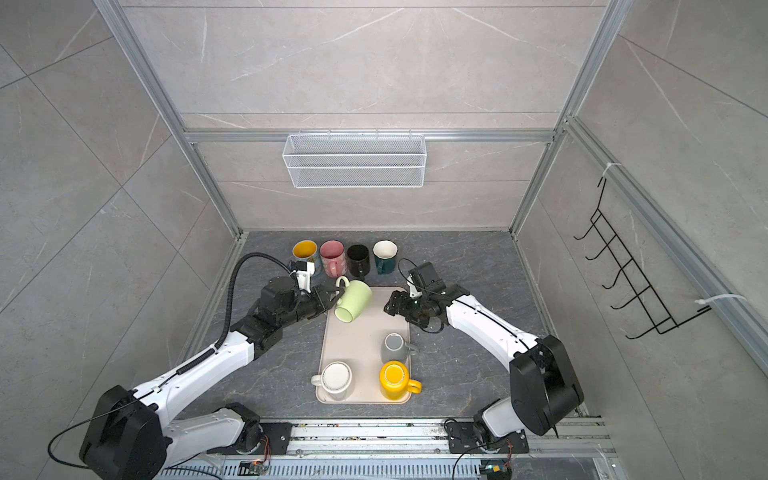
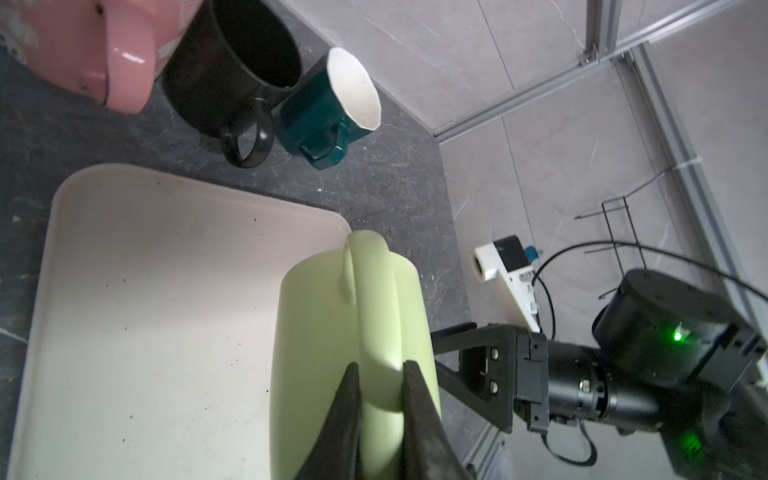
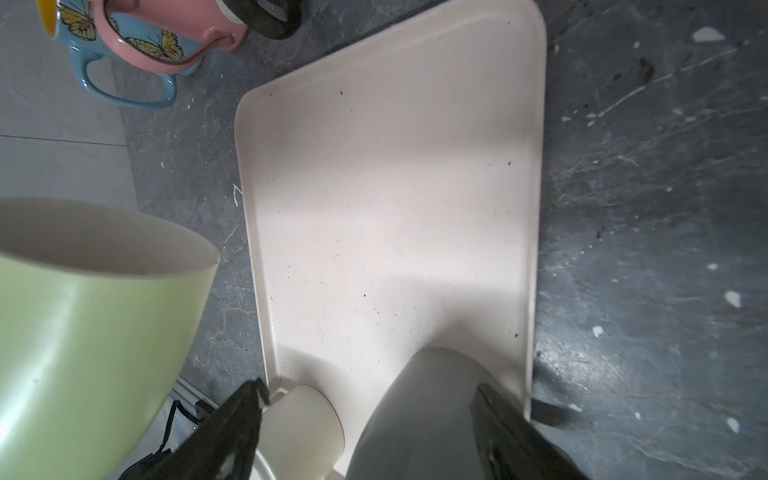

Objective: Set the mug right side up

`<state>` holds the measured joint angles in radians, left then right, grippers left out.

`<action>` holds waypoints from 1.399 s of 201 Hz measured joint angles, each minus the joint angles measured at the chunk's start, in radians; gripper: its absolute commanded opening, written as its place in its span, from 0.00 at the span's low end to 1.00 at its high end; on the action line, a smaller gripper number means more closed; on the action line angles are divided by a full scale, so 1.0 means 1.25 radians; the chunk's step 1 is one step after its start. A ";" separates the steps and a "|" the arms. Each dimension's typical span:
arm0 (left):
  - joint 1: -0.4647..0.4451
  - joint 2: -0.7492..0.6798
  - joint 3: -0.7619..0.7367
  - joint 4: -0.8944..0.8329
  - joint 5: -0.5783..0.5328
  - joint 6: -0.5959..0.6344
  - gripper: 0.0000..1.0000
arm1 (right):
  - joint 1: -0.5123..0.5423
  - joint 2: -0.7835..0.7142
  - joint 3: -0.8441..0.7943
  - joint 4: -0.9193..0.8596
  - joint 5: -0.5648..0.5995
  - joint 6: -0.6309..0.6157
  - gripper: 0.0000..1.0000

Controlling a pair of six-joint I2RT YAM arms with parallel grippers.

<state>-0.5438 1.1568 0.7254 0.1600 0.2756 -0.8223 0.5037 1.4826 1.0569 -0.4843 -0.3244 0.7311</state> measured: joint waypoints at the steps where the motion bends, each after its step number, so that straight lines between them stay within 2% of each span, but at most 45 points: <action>1: -0.003 -0.002 0.000 0.000 -0.004 0.008 0.00 | 0.000 0.000 0.001 -0.001 0.000 0.000 0.80; 52: -0.099 -0.090 -0.014 -0.005 -0.127 0.247 0.00 | 0.000 -0.028 0.043 -0.056 0.022 -0.027 0.80; 120: -0.180 -0.113 -0.035 -0.002 -0.277 0.473 0.00 | 0.000 -0.056 0.124 -0.121 0.017 -0.060 0.80; 132: -0.193 -0.117 -0.044 0.005 -0.299 0.509 0.00 | 0.000 -0.058 0.139 -0.125 0.009 -0.063 0.76; 140: -0.201 -0.120 -0.051 0.013 -0.313 0.537 0.00 | 0.000 -0.059 0.147 -0.125 0.002 -0.066 0.69; 149: -0.211 -0.122 -0.060 0.026 -0.330 0.569 0.00 | 0.000 -0.060 0.157 -0.126 -0.013 -0.062 0.63; 160: -0.225 -0.123 -0.073 0.046 -0.350 0.612 0.00 | -0.001 -0.060 0.169 -0.128 -0.039 -0.064 0.62; 239: -0.314 -0.097 -0.099 0.187 -0.501 0.918 0.00 | -0.032 -0.002 0.293 -0.138 -0.273 -0.054 0.59; 281: -0.354 -0.032 -0.106 0.315 -0.576 1.082 0.00 | -0.038 0.028 0.328 -0.146 -0.344 -0.035 0.58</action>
<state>-0.9859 1.1172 0.5934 0.5533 -0.4438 0.5304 0.4557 1.5173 1.4666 -0.6674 -0.7544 0.6872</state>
